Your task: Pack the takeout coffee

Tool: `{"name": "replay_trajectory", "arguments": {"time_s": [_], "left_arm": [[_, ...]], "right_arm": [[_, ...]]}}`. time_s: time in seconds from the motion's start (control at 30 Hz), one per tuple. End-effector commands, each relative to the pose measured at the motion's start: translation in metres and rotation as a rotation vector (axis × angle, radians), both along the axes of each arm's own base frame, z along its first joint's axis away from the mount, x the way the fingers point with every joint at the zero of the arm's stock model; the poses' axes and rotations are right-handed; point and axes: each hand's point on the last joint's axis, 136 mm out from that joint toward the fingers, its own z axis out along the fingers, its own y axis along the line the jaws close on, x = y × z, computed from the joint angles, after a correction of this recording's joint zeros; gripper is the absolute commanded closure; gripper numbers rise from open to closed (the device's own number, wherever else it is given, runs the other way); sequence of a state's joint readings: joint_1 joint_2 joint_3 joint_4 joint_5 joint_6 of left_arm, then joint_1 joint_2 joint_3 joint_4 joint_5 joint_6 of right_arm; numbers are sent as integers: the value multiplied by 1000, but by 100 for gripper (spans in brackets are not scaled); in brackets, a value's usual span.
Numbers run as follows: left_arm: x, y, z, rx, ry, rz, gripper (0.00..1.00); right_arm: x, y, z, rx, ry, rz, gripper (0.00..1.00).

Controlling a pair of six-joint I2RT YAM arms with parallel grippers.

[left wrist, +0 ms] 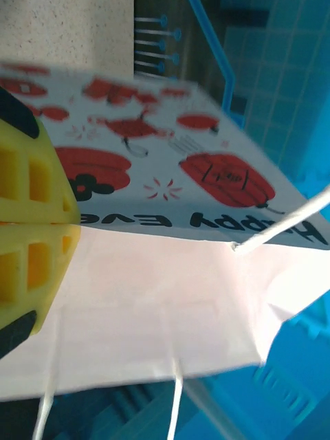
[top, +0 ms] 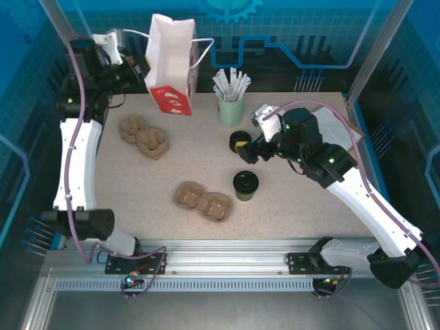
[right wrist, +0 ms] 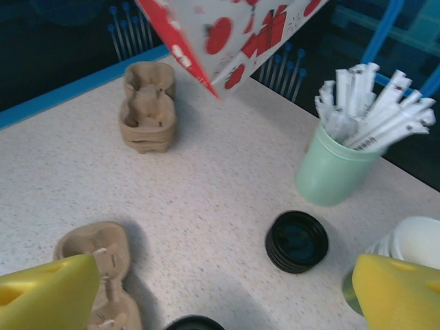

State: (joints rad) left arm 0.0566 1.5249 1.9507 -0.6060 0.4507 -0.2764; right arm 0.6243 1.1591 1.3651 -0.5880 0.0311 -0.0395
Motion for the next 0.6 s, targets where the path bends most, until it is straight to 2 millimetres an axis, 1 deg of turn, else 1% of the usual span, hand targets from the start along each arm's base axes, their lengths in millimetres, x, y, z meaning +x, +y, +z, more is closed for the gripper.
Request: {"name": "replay_trajectory", "arguments": {"time_s": [0.0,0.1,0.23,0.4,0.57], "left_arm": [[-21,-27,-32,54,35,-199,100],[-43,-43,-41,103,16,-300,100],[-61,-53,-58,206,7,-394,96],[-71,-54,-80,313,32,-476,96],[-70,-55,-104,363,95,-545,97]], "right_arm": [[-8,-20,-13,-44,30,-23,4],[-9,-29,-17,-35,39,-44,3],[-11,-31,-23,-23,65,-43,3],[-16,-34,-32,-25,80,-45,3],[-18,-36,-39,-19,93,-54,3]]}}
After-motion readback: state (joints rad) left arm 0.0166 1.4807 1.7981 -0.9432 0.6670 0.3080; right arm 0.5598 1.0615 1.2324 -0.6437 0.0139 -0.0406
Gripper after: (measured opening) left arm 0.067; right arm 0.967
